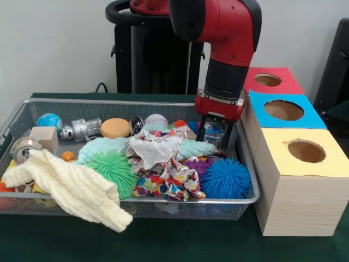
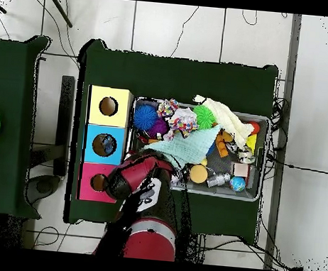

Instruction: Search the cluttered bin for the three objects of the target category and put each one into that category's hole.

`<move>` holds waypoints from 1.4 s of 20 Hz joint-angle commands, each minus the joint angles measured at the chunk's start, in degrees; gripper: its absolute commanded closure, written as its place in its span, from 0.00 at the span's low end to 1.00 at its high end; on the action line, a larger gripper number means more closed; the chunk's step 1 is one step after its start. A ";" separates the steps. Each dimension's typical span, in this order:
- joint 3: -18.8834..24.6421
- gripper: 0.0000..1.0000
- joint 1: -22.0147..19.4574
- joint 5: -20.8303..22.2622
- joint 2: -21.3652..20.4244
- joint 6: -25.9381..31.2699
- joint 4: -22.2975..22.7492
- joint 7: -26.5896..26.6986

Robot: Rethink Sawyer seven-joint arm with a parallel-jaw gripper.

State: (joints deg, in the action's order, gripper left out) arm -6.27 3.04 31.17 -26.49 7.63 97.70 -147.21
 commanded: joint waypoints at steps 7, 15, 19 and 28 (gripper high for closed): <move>-0.95 0.00 2.21 1.60 1.69 -4.28 -2.76 -1.43; -1.15 0.00 2.54 1.35 0.69 -3.46 -2.67 -1.25; -0.10 0.00 1.62 1.84 0.06 -3.15 -1.77 -0.35; 0.73 0.00 1.24 2.59 -0.94 -3.60 1.98 -0.11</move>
State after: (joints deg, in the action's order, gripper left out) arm -8.65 5.94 31.51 -26.82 6.76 97.66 -147.21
